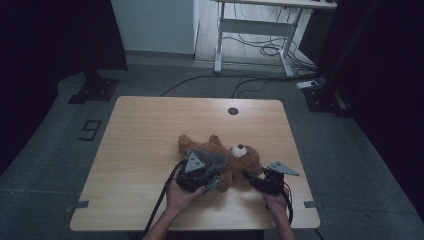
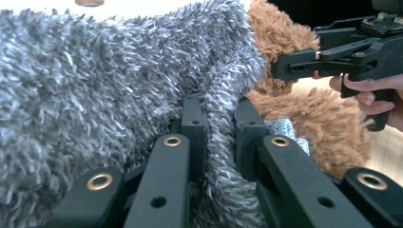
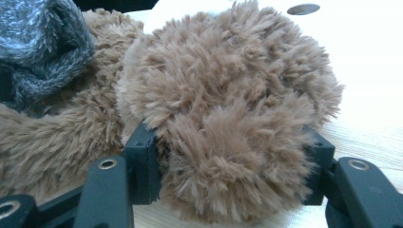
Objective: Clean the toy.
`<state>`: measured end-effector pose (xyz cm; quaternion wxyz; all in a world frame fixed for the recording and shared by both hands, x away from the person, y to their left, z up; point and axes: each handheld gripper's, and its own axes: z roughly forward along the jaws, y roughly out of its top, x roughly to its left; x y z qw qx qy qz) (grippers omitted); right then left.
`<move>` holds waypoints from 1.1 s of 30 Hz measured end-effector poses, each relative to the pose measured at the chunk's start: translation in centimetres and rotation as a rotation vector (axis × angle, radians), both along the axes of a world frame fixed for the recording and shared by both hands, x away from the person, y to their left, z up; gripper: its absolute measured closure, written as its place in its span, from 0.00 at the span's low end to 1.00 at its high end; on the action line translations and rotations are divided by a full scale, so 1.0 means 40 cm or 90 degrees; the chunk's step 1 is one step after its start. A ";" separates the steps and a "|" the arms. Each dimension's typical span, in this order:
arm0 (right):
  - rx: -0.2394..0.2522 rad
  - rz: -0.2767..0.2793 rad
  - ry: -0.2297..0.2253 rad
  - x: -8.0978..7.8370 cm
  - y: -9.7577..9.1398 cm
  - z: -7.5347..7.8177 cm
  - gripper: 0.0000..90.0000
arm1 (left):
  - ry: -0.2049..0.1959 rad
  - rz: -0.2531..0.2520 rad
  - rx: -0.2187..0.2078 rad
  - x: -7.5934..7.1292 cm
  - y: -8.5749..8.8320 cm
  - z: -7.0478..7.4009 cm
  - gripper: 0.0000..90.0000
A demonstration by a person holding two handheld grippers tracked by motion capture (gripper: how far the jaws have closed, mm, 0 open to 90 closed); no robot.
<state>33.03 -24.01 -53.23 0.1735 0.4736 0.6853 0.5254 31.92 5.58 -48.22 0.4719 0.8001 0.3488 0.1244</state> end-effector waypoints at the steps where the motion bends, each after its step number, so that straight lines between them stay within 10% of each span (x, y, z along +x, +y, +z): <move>1: 0.000 0.000 0.000 0.000 0.000 0.000 0.45 | 0.000 0.000 0.000 0.000 0.000 0.000 0.87; 11: 0.004 0.001 0.001 0.002 -0.004 -0.001 0.45 | -0.010 0.022 -0.006 -0.011 0.047 0.000 0.87; 24: 0.006 0.000 0.001 0.002 -0.004 -0.002 0.45 | 0.001 0.096 -0.022 -0.020 0.211 -0.011 0.87; 33: 0.009 -0.001 0.002 0.002 -0.004 -0.002 0.45 | -0.004 0.105 -0.033 -0.023 0.226 -0.008 0.87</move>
